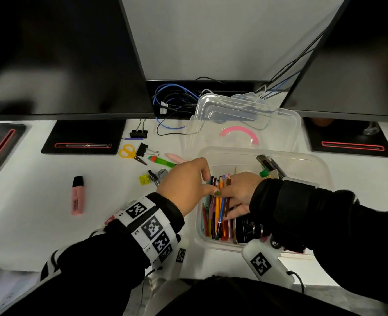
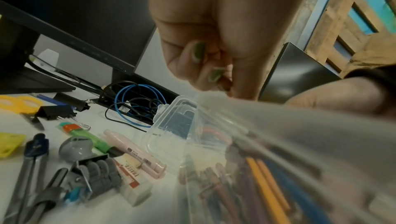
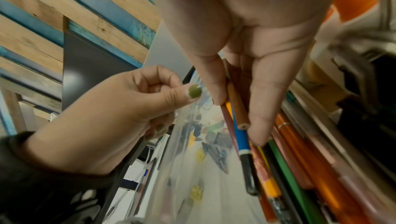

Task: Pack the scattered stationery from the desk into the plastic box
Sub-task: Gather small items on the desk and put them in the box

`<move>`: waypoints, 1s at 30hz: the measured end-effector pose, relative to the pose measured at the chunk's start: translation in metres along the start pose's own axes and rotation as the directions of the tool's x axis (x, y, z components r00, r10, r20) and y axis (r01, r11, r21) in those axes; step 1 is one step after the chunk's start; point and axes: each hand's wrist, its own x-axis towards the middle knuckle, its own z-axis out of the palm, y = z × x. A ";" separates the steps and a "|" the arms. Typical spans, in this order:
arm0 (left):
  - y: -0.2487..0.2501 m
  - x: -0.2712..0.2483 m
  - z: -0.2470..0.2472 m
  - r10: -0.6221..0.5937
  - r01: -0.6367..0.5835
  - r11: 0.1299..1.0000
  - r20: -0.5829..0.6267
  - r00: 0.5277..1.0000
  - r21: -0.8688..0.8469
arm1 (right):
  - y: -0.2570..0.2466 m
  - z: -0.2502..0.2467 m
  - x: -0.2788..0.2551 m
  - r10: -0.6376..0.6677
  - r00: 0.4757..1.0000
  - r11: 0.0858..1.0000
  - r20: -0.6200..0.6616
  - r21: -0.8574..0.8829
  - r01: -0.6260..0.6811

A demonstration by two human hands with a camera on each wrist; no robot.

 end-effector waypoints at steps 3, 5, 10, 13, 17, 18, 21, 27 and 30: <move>-0.009 0.001 0.000 0.022 -0.022 1.000 -0.010 1.000 -0.001 | -0.002 0.003 -0.002 0.060 0.998 0.998 0.016 0.011 -0.060; -0.014 0.000 0.000 0.032 -0.032 0.999 -0.003 0.999 -0.016 | -0.003 0.004 -0.003 0.107 0.994 0.994 0.025 0.016 -0.108; -0.019 0.001 0.002 0.042 -0.042 0.996 0.008 0.999 -0.080 | -0.005 0.011 -0.004 0.286 0.945 0.948 0.156 0.094 -0.303; -0.021 0.003 0.003 0.042 -0.039 0.993 0.021 0.999 -0.109 | -0.004 0.018 -0.002 0.337 0.927 0.935 0.163 0.059 -0.350; -0.022 0.003 0.004 0.033 -0.030 0.989 0.022 0.999 -0.147 | -0.001 0.023 0.000 0.394 0.903 0.914 0.173 0.030 -0.404; -0.023 0.003 0.005 0.031 -0.028 0.987 0.018 0.999 -0.157 | -0.001 0.023 0.000 0.399 0.902 0.913 0.165 0.024 -0.408; -0.025 0.003 0.006 0.031 -0.030 0.984 0.002 1.000 -0.178 | -0.003 0.023 -0.003 0.406 0.898 0.914 0.167 -0.064 -0.401; -0.025 0.002 0.007 0.037 -0.040 0.982 -0.016 0.999 -0.183 | -0.018 0.021 -0.015 0.285 0.958 0.943 0.033 -0.192 -0.274; -0.026 0.002 0.009 0.026 -0.031 0.979 -0.029 0.999 -0.200 | -0.014 0.020 -0.018 -0.044 0.996 0.898 -0.082 -0.439 0.003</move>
